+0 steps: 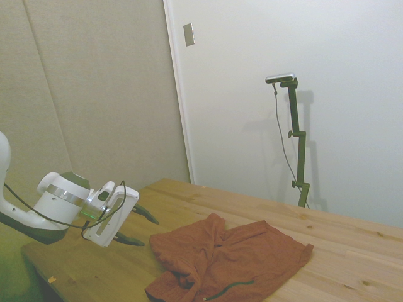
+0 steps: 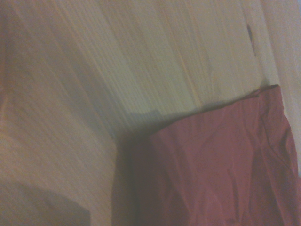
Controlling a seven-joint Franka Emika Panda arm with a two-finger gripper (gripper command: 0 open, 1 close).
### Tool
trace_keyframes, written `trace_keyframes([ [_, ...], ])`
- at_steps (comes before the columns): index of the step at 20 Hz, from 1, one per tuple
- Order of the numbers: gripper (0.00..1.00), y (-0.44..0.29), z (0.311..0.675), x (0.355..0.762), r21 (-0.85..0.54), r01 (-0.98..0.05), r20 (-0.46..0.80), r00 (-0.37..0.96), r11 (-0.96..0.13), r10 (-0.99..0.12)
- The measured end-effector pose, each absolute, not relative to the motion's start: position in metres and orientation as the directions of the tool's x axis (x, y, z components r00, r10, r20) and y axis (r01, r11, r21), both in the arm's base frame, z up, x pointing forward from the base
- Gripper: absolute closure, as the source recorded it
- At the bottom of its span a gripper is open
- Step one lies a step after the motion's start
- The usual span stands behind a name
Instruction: Fold the shorts
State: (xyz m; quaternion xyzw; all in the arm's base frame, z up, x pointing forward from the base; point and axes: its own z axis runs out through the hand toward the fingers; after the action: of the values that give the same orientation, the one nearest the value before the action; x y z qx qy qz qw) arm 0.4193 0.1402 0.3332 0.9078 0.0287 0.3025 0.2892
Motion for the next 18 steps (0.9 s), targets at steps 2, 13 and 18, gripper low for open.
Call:
trace_keyframes([
  [2,0.0,0.141,0.327,0.419,0.542,-0.12,0.529,0.818,-0.832,0.226],
  [13,1.0,0.121,0.317,0.433,0.535,-0.159,0.532,0.826,-0.83,0.185],
  [18,1.0,0.11,0.313,0.444,0.531,-0.181,0.529,0.834,-0.828,0.157],
])
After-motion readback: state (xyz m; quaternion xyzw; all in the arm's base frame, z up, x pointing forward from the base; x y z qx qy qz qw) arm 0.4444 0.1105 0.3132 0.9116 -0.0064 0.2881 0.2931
